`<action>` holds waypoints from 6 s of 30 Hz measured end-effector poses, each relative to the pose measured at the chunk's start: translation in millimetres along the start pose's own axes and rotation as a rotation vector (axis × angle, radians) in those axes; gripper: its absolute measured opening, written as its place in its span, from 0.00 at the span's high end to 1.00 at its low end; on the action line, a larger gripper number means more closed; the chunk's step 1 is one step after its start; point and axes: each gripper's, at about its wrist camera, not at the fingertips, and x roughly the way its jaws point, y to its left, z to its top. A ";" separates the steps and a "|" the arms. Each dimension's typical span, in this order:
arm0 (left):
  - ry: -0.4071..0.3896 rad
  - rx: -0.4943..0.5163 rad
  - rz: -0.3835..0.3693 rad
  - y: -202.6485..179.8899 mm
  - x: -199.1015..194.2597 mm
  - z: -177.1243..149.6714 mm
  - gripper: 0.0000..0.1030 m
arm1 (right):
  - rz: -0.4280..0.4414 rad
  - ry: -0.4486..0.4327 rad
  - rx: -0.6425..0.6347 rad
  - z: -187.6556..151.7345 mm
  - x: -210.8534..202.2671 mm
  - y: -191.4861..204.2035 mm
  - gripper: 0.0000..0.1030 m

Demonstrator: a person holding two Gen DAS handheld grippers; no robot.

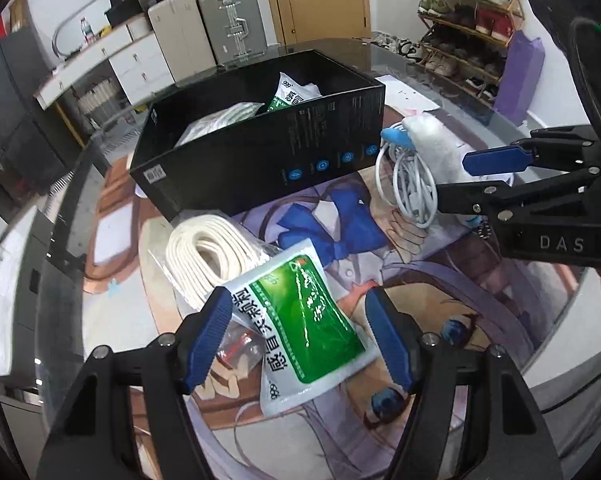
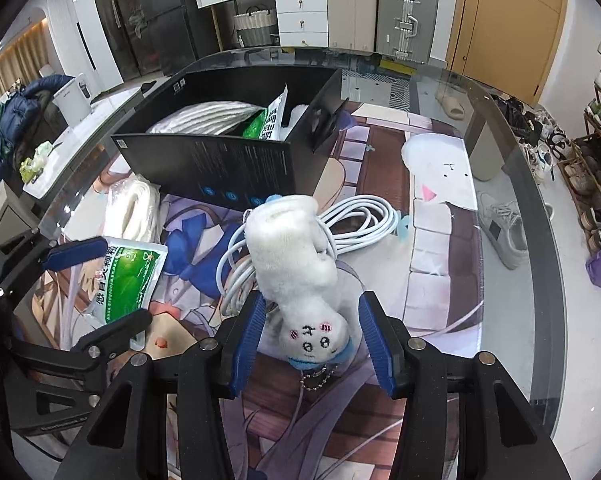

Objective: Organize soft objects
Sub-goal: 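Grasp a green medicine packet with the left gripper while the right grasps the white plush toy, then lift the packet and plush toy and carry them over the black box, then lower both items into the black box and open both grippers, then grasp the bagged white rope with the left gripper while the right grasps the white cable coil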

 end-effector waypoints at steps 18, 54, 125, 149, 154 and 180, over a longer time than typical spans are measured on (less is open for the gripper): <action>0.038 0.009 -0.074 3.4 -7.4 -5.4 0.86 | 0.044 -0.010 -0.019 -2.3 -15.6 16.0 0.68; -0.026 0.028 -0.150 13.8 -37.4 0.9 0.80 | 0.114 -0.053 -0.026 -9.3 -34.9 30.5 0.68; -0.172 -0.166 -0.007 94.7 30.7 105.6 0.80 | 0.067 -0.235 0.075 116.7 9.4 38.2 0.69; -0.140 -0.209 0.007 94.5 33.6 101.6 0.57 | 0.053 -0.179 0.093 106.7 22.9 28.5 0.66; -0.146 -0.227 0.017 95.4 24.7 98.2 0.51 | 0.063 -0.190 0.090 103.8 9.9 24.5 0.64; 0.010 -0.276 0.010 88.2 7.8 26.0 0.25 | 0.106 -0.023 0.194 31.6 7.4 -20.9 0.51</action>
